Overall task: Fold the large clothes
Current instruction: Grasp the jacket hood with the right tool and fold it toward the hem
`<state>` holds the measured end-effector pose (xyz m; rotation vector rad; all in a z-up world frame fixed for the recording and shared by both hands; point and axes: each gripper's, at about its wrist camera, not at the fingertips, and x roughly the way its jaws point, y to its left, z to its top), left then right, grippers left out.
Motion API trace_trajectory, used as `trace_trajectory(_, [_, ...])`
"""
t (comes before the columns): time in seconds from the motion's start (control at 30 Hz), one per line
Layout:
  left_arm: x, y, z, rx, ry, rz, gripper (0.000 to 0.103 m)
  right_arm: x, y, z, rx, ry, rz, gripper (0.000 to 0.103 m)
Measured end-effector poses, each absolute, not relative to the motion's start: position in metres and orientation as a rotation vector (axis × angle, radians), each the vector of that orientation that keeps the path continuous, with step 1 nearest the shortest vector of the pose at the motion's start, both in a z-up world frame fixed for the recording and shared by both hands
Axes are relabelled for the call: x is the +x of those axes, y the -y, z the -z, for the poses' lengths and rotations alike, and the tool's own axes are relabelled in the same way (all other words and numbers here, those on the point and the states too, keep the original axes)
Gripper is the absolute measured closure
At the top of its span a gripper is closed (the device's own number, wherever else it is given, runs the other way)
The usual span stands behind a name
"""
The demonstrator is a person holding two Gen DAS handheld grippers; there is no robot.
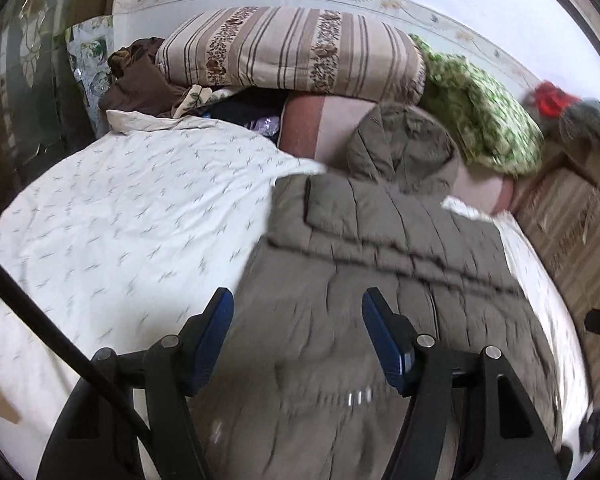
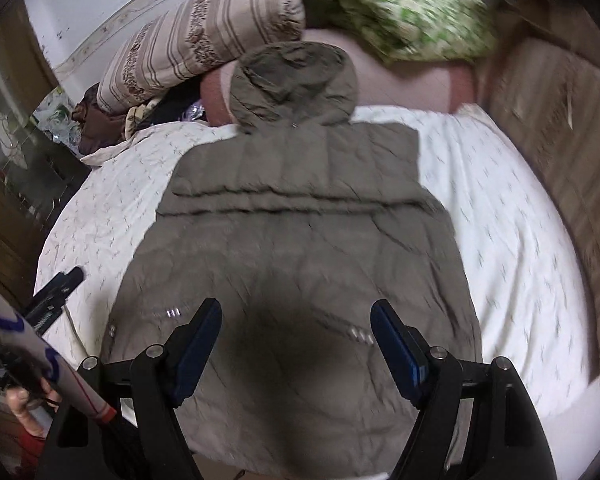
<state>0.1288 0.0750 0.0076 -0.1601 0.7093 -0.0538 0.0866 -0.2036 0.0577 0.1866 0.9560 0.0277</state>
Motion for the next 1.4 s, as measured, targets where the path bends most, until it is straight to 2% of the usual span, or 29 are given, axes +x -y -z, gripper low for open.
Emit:
trace_trajectory(0.23, [0.189, -0.085, 0.031, -0.140, -0.720, -0.017, 0.037, 0.182, 0.182, -0.068, 0.144, -0.920, 0.014, 0.021])
trace_trajectory(0.43, [0.209, -0.121, 0.069, -0.180, -0.837, -0.053, 0.037, 0.290, 0.176, -0.065, 0.357, -0.897, -0.046, 0.021])
trace_trajectory(0.77, [0.235, -0.142, 0.088, -0.293, -0.924, -0.038, 0.037, 0.503, 0.131, -0.067, 0.287, -0.847, 0.130, 0.020])
trace_trajectory(1.1, [0.249, -0.143, 0.107, -0.329, -1.002, -0.020, 0.037, 0.608, 0.128, -0.030, 0.316, -0.874, 0.266, 0.019])
trace_trajectory(1.13, [0.250, -0.143, 0.107, -0.324, -1.000, -0.021, 0.037, 0.611, 0.129, -0.026, 0.318, -0.882, 0.273, 0.031])
trace_trajectory(1.17, [0.250, -0.142, 0.107, -0.319, -1.000, -0.023, 0.037, 0.612, 0.131, -0.021, 0.321, -0.898, 0.267, 0.064])
trace_trajectory(1.2, [0.251, -0.141, 0.107, -0.317, -1.000, -0.023, 0.037, 0.611, 0.132, -0.018, 0.332, -0.918, 0.249, 0.083])
trace_trajectory(1.23, [0.251, -0.140, 0.106, -0.315, -1.001, -0.020, 0.037, 0.607, 0.132, -0.018, 0.338, -0.933, 0.232, 0.093])
trace_trajectory(1.4, [0.248, -0.139, 0.100, -0.312, -0.986, -0.016, 0.037, 0.545, 0.112, -0.054, 0.174, -0.887, 0.164, 0.095])
